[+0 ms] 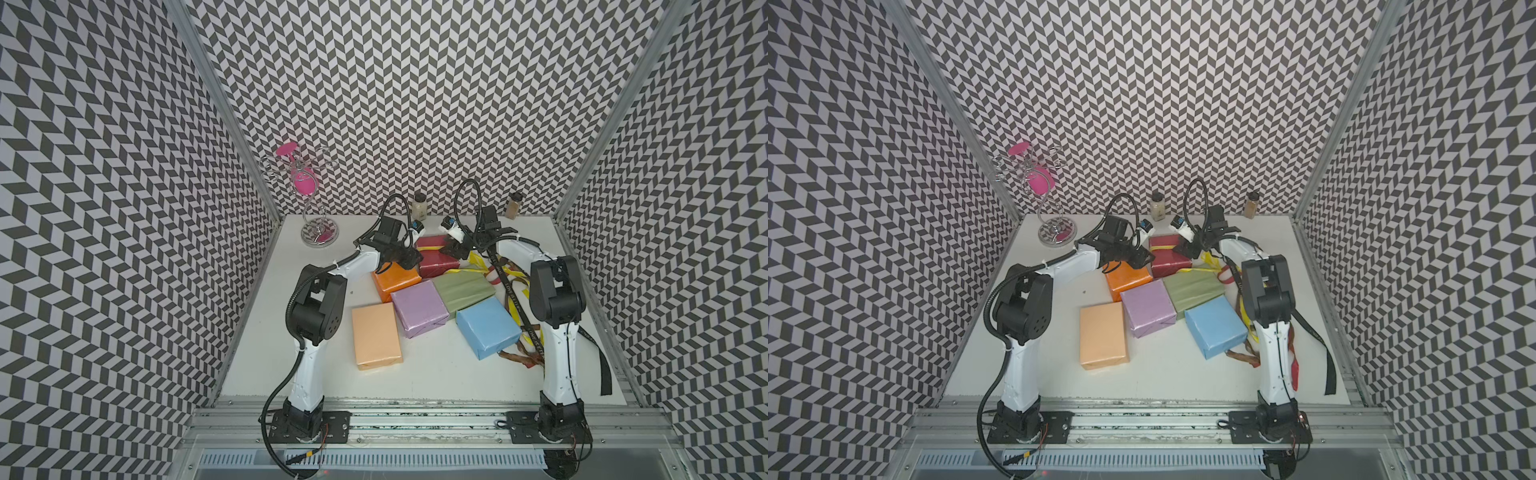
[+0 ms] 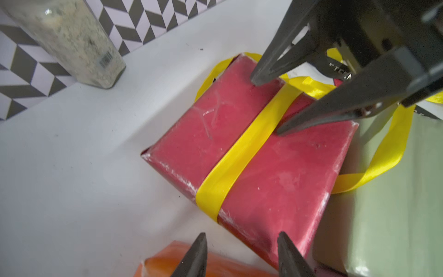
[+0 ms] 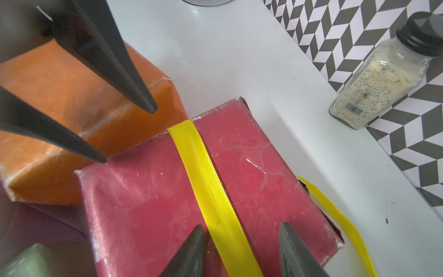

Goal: Untie the ribbon bows on the gift boxes
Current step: Pull the ribbon from the gift box.

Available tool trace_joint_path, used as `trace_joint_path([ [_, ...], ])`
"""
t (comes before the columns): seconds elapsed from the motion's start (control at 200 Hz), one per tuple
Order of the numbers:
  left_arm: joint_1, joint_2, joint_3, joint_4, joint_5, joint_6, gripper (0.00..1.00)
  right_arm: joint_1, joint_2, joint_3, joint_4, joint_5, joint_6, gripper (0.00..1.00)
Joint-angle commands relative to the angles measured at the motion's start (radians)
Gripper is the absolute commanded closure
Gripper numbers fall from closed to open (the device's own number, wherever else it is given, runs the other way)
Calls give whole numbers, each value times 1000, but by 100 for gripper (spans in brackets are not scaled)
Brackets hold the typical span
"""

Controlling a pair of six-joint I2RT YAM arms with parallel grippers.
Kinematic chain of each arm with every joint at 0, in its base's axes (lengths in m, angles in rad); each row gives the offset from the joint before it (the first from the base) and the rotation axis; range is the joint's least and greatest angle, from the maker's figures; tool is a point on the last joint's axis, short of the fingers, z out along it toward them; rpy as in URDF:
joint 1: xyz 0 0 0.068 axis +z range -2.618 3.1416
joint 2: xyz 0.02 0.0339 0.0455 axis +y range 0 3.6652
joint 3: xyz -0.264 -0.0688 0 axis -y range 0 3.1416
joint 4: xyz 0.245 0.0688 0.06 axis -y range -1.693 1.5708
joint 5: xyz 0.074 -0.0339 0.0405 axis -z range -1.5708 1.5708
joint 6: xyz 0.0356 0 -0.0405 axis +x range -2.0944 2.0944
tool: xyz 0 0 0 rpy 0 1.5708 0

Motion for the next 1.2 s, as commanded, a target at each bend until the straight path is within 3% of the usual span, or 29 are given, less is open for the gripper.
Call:
trace_joint_path([
  [0.0,-1,-59,-17,50,-15,-25,51,4,22,13,-20,-9,-16,55],
  [0.22,-30,-66,-48,89,-85,-60,50,4,22,20,-49,3,9,78],
  [0.511,-74,-34,-14,93,-127,-74,48,2,-14,24,-71,25,103,100],
  [0.856,-137,37,46,86,-250,-80,45,1,-122,22,-59,-12,258,100],
  [1.197,-141,78,56,88,-329,-92,42,-17,-224,28,-22,-51,400,100],
])
